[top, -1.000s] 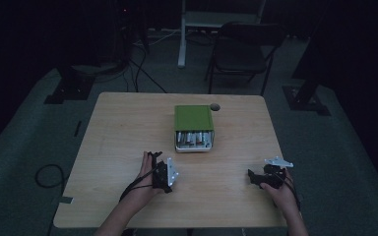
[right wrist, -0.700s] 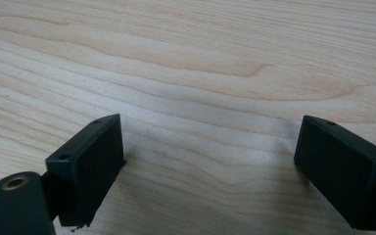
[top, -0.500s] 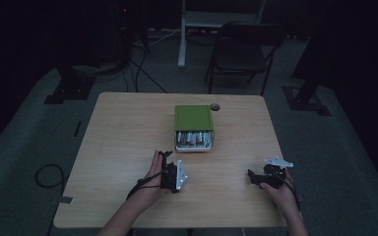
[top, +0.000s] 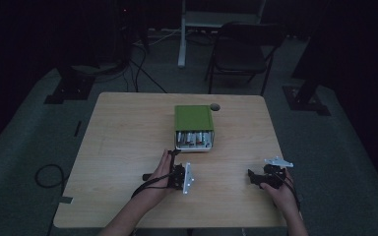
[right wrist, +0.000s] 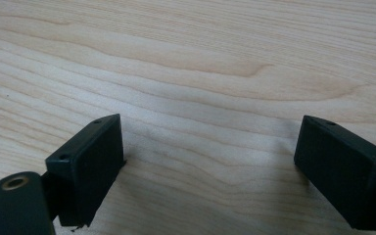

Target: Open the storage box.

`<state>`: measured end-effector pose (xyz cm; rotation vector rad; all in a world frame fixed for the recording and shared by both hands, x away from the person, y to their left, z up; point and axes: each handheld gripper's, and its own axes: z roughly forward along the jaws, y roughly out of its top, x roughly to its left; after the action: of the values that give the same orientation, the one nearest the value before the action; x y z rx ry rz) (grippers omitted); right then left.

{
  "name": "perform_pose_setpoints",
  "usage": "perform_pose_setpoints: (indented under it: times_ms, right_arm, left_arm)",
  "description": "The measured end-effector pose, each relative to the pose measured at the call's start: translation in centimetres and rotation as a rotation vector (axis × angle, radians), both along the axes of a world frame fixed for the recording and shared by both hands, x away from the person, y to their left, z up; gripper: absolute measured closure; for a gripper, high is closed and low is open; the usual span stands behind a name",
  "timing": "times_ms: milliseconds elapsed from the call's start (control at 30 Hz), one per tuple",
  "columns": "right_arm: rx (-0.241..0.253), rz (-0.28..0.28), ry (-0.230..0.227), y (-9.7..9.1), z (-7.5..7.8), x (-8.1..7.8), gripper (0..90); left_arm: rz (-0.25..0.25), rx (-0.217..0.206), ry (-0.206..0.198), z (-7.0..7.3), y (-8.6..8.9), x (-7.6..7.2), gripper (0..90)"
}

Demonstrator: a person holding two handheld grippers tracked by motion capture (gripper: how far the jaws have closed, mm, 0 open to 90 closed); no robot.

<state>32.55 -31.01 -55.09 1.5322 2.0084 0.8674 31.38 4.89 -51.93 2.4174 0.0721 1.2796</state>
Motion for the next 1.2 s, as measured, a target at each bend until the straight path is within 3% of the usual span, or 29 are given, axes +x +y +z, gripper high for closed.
perform_pose_setpoints:
  times_ms: [67, 267, 400, 567, 633, 833, 967, 1200]
  right_arm:
    - [0.000, 0.000, 0.000, 0.0, 0.0, 0.0, 10.6]
    - [0.000, 0.000, 0.000, 0.0, 0.0, 0.0, 10.6]
    - [0.001, 0.000, 0.000, 0.0, 0.0, 0.0, 10.6]
    - [0.000, 0.000, 0.000, 0.0, 0.0, 0.0, 10.6]
    - [0.000, 0.000, 0.000, 0.0, 0.0, 0.0, 10.6]
    - [0.001, -0.001, 0.001, 0.0, 0.0, 0.0, 10.6]
    - [0.001, -0.001, 0.001, 0.0, 0.0, 0.0, 10.6]
    - [0.001, -0.001, 0.001, 0.0, 0.0, 0.0, 10.6]
  left_arm:
    - [0.012, 0.027, -0.054, 0.0, -0.2, 0.2, 12.5]
    - [0.009, 0.093, -0.112, -0.1, -0.8, 0.8, 19.8]
    - [-0.013, 0.148, -0.174, -0.4, -1.1, 1.0, 27.4]
    - [-0.013, 0.151, -0.167, -0.7, -1.3, 1.3, 39.3]
    - [-0.004, 0.179, -0.192, -0.8, -1.5, 1.6, 41.4]
    - [0.010, 0.202, -0.221, -0.8, -1.8, 2.0, 51.0]
    - [0.010, 0.218, -0.224, -0.9, -1.9, 2.2, 64.1]
    - [0.015, 0.221, -0.207, -1.4, -2.2, 2.5, 66.5]
